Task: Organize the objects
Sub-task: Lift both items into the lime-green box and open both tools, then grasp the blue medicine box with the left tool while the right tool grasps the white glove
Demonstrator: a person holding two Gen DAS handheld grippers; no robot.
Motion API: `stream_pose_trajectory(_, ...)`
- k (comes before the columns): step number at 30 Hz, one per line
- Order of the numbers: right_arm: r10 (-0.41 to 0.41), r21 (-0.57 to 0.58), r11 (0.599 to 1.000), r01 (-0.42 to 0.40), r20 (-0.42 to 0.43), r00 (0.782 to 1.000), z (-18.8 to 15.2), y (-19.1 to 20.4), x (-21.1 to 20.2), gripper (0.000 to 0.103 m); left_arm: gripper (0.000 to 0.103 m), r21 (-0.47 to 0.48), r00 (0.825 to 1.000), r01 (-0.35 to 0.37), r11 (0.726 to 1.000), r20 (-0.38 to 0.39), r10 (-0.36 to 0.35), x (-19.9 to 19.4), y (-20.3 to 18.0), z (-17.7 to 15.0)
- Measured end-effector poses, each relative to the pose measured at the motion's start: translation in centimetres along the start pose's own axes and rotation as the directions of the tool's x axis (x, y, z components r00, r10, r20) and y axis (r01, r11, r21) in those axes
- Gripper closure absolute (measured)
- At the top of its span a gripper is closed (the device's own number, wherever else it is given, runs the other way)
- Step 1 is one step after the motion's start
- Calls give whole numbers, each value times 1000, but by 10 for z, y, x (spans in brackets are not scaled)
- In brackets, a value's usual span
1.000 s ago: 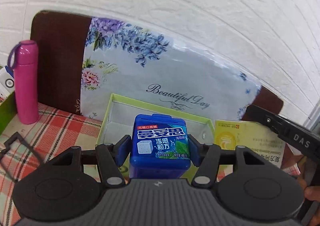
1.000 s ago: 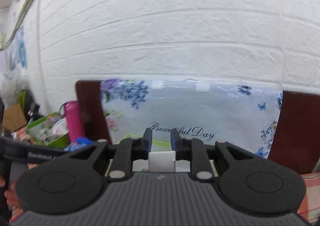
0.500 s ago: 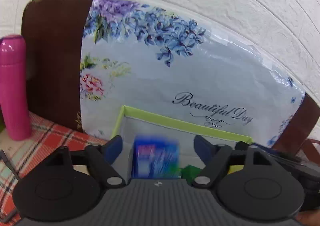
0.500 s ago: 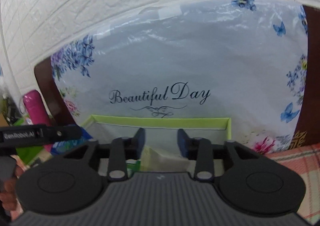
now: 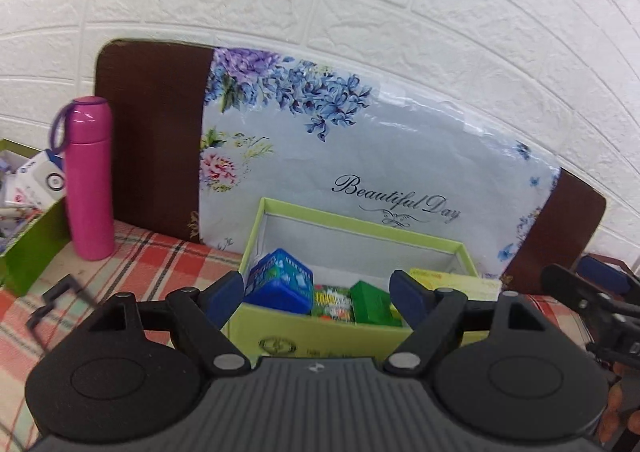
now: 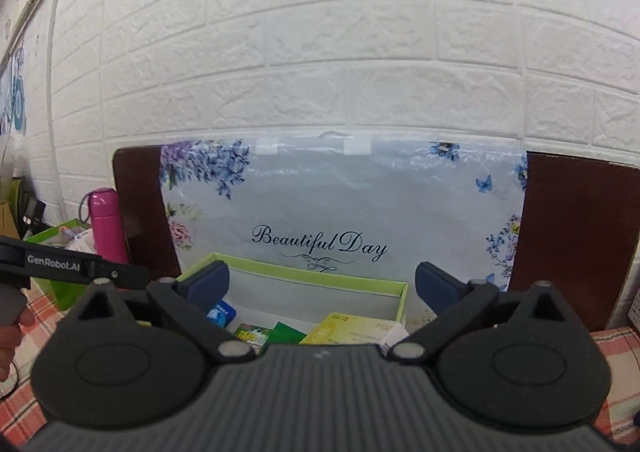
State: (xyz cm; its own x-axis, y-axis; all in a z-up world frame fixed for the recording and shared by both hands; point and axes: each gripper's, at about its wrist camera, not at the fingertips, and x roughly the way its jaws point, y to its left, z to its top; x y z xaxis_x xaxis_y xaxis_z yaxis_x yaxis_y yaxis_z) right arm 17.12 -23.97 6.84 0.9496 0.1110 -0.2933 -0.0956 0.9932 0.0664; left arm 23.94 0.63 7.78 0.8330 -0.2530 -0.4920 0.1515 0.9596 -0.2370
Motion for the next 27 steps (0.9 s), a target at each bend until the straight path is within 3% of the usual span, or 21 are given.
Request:
stream_pose_trajectory(7,2,-18,1000,-2,-26,1000,-41,25,-78,0,20,48,1000,-16,999,16,15,-62,-5,-54)
stream_pose_trajectory(12,-4,-38,999,2,-71,997,-79,47,-109,0,19,64,999,-31,997,-12,32,-83,-10,-97)
stream_pose_trajectory(17,-12,-30,1000,8,-116,993,-113,61,-130,0,17,61,998,-48,997,-32,50,-93,-9,-136)
stream_pose_trajectory(23,8,-20,1000,-12,-165,986,-149,69,-146,0,17,24,990,-75,997,-117,78,-88,-3,-173)
stream_pose_trajectory(27,5,-60,998,-13,-135,991,-169,79,-156,0,17,4,983,-101,995,-155,101,-80,0,-187)
